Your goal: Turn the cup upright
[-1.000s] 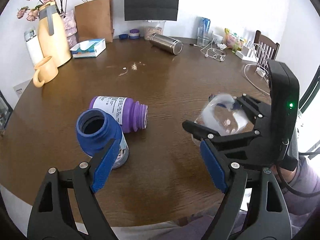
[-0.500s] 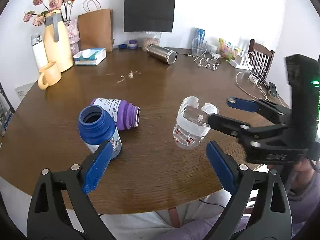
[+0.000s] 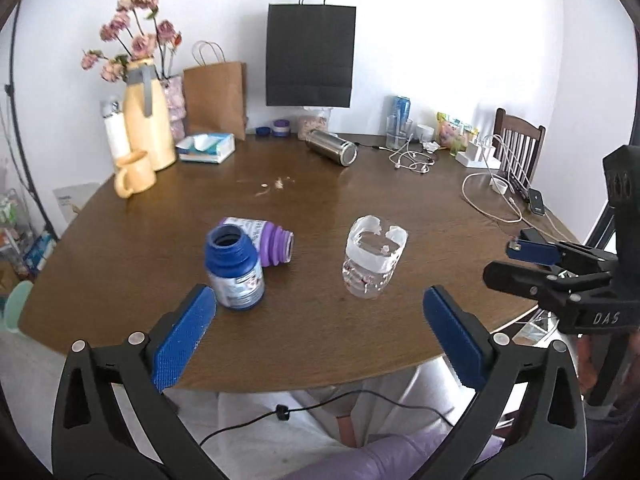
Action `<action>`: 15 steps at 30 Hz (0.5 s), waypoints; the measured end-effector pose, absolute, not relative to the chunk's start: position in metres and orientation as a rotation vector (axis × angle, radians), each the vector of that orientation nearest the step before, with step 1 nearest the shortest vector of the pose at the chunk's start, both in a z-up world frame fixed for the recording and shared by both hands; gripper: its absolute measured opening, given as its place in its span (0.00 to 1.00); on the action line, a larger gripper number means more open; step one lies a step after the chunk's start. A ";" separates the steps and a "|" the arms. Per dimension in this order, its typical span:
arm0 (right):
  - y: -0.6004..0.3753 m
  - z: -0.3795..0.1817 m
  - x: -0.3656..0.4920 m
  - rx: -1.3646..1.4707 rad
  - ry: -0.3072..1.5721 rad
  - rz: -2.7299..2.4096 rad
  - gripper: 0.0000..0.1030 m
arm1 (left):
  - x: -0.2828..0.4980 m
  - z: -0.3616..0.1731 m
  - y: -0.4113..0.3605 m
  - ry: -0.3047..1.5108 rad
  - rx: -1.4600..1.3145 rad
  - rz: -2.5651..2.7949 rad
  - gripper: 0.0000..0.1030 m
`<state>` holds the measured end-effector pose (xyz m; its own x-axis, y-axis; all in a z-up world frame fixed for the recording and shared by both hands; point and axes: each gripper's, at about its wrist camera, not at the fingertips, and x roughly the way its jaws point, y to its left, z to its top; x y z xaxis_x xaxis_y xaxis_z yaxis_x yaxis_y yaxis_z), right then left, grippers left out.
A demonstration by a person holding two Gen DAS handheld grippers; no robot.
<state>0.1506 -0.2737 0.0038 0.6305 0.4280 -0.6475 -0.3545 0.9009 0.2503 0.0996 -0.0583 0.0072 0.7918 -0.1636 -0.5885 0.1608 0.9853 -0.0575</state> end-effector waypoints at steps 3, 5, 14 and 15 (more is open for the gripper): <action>-0.275 0.004 0.127 0.136 0.781 0.411 0.83 | 0.078 0.010 -0.056 0.618 0.015 -0.129 1.00; -0.274 0.003 0.108 0.149 0.761 0.395 0.83 | 0.061 0.011 -0.051 0.600 0.001 -0.104 1.00; -0.257 -0.011 0.068 0.144 0.751 0.406 0.83 | 0.025 0.003 -0.037 0.597 -0.025 -0.064 1.00; -0.257 -0.011 0.069 0.150 0.746 0.406 0.83 | 0.027 0.004 -0.038 0.597 -0.026 -0.066 1.00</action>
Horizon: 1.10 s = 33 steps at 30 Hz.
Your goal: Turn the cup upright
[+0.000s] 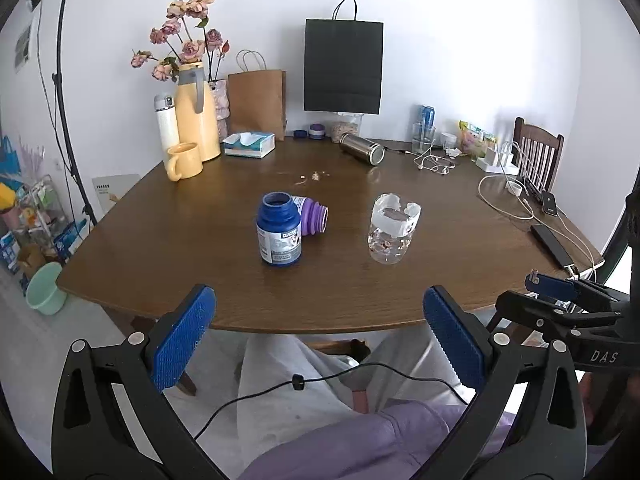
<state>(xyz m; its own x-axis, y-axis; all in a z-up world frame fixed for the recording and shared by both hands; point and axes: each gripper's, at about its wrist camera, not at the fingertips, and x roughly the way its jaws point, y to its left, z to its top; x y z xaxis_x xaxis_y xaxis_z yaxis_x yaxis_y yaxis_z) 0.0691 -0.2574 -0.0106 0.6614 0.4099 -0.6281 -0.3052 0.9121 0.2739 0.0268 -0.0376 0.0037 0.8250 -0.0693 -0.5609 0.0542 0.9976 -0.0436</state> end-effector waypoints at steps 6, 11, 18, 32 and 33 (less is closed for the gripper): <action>-0.255 -0.012 0.067 0.147 0.745 0.412 0.83 | 0.025 -0.002 -0.041 0.619 -0.021 -0.081 1.00; -0.254 -0.011 0.065 0.142 0.733 0.415 0.83 | 0.023 -0.001 -0.041 0.609 -0.013 -0.079 1.00; -0.253 -0.011 0.064 0.142 0.736 0.417 0.83 | 0.021 0.001 -0.040 0.608 -0.012 -0.078 1.00; -0.253 -0.010 0.064 0.141 0.735 0.418 0.83 | 0.021 0.001 -0.038 0.605 -0.011 -0.078 1.00; -0.252 -0.010 0.064 0.141 0.735 0.418 0.83 | 0.021 0.001 -0.037 0.605 -0.011 -0.079 1.00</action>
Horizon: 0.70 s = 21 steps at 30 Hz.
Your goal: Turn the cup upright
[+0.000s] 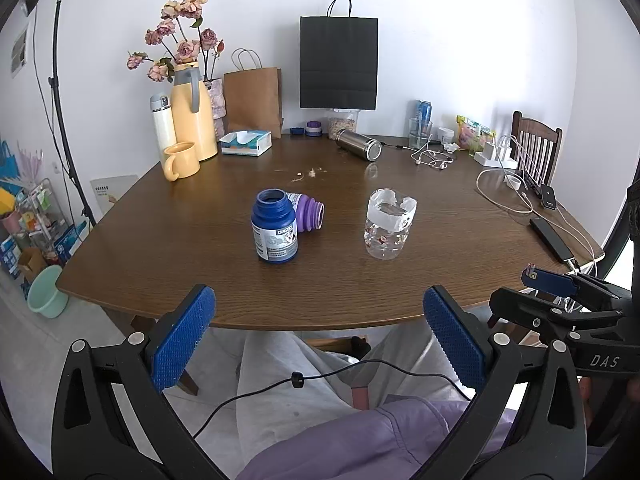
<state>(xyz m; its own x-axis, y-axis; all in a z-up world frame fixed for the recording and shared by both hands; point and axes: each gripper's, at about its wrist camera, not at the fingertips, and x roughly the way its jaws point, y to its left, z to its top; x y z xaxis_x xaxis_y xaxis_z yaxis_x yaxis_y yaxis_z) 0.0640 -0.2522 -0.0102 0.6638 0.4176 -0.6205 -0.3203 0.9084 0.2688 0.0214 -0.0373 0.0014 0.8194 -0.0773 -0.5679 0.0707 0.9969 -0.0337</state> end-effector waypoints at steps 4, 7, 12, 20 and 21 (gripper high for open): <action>-0.253 -0.010 0.064 0.140 0.736 0.419 0.83 | 0.021 0.001 -0.037 0.610 -0.011 -0.078 1.00; -0.252 -0.010 0.064 0.140 0.734 0.419 0.83 | 0.021 0.001 -0.037 0.610 -0.010 -0.078 1.00; -0.252 -0.010 0.064 0.143 0.732 0.418 0.83 | 0.020 0.001 -0.036 0.611 -0.011 -0.078 1.00; -0.253 -0.010 0.065 0.143 0.732 0.419 0.83 | 0.020 0.001 -0.036 0.611 -0.009 -0.079 1.00; -0.254 -0.010 0.065 0.143 0.731 0.419 0.83 | 0.020 0.001 -0.035 0.610 -0.009 -0.079 1.00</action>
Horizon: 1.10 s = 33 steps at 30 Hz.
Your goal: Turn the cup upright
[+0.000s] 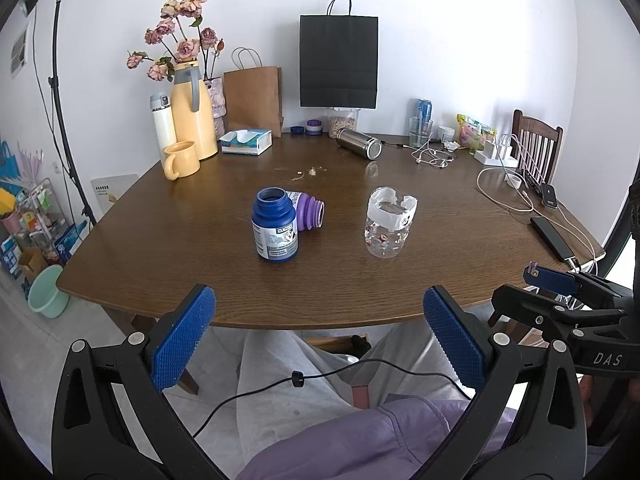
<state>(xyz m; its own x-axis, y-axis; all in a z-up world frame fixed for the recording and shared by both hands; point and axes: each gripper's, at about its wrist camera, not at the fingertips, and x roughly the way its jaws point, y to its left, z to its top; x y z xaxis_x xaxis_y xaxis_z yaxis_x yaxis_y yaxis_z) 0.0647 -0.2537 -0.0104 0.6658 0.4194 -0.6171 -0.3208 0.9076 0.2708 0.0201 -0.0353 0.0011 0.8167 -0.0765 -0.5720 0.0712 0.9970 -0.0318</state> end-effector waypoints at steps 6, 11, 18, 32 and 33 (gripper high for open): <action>-0.254 -0.010 0.064 0.142 0.731 0.421 0.83 | 0.020 0.001 -0.035 0.610 -0.008 -0.080 1.00; -0.254 -0.009 0.064 0.144 0.726 0.420 0.83 | 0.019 0.001 -0.035 0.610 -0.008 -0.079 1.00; -0.254 -0.008 0.064 0.144 0.724 0.419 0.83 | 0.019 0.001 -0.034 0.609 -0.006 -0.081 1.00; -0.253 -0.009 0.064 0.144 0.723 0.422 0.83 | 0.024 0.002 -0.028 0.634 -0.009 -0.072 1.00; -0.252 -0.009 0.064 0.144 0.723 0.423 0.83 | 0.024 0.003 -0.026 0.636 -0.010 -0.071 1.00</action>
